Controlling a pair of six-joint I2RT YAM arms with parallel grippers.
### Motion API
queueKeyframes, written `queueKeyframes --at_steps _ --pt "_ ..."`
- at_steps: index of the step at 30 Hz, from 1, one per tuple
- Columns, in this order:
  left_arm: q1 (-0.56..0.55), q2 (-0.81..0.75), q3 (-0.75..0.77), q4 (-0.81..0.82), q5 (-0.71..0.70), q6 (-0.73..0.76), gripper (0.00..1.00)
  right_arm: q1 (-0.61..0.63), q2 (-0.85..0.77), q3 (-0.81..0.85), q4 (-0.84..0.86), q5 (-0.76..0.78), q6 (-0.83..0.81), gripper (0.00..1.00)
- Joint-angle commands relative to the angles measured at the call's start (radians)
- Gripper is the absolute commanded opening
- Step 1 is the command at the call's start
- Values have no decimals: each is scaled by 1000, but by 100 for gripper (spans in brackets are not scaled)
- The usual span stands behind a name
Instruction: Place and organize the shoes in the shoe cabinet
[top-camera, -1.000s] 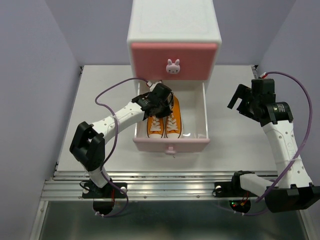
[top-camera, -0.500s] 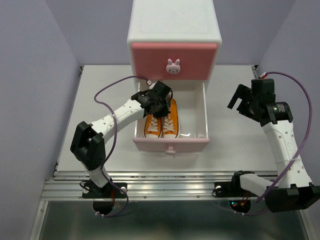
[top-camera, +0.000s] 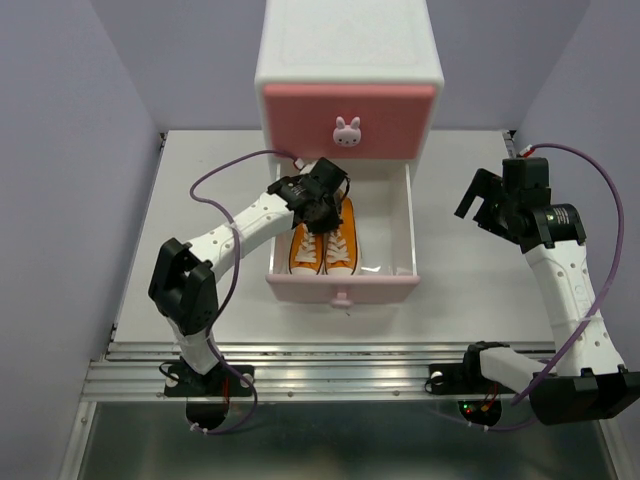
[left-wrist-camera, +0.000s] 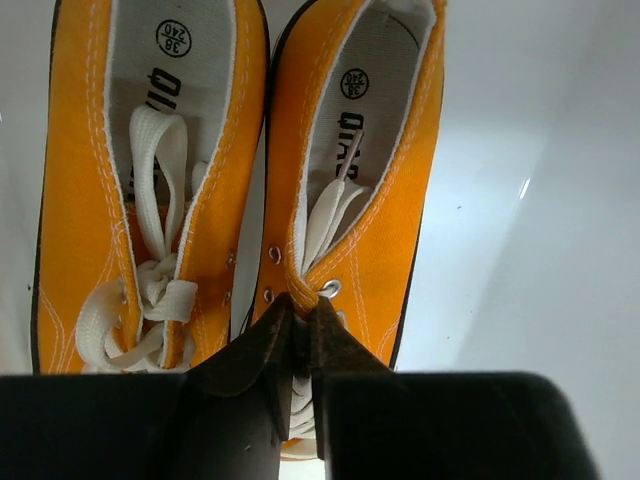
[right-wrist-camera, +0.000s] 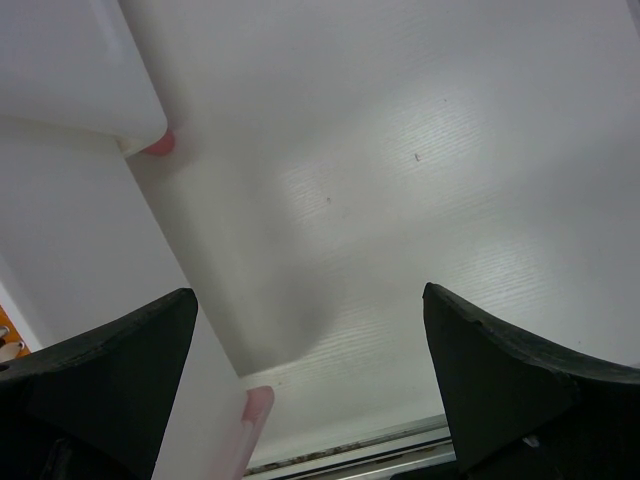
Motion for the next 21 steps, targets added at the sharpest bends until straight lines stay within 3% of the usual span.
queueKeyframes --at_steps 1,5,6,14,21 --pt "28 29 128 70 -30 110 25 -8 -9 -6 21 -1 -13 100" --pt "28 28 166 62 -31 121 42 -8 -9 -5 21 1 -12 100" --pt "26 23 172 60 -28 121 50 -8 -8 -3 19 4 -13 100" --pt "26 -18 206 51 -5 112 54 -8 -12 11 22 2 -15 100" --pt "26 -107 218 27 15 107 76 -8 4 83 47 -7 -24 100"
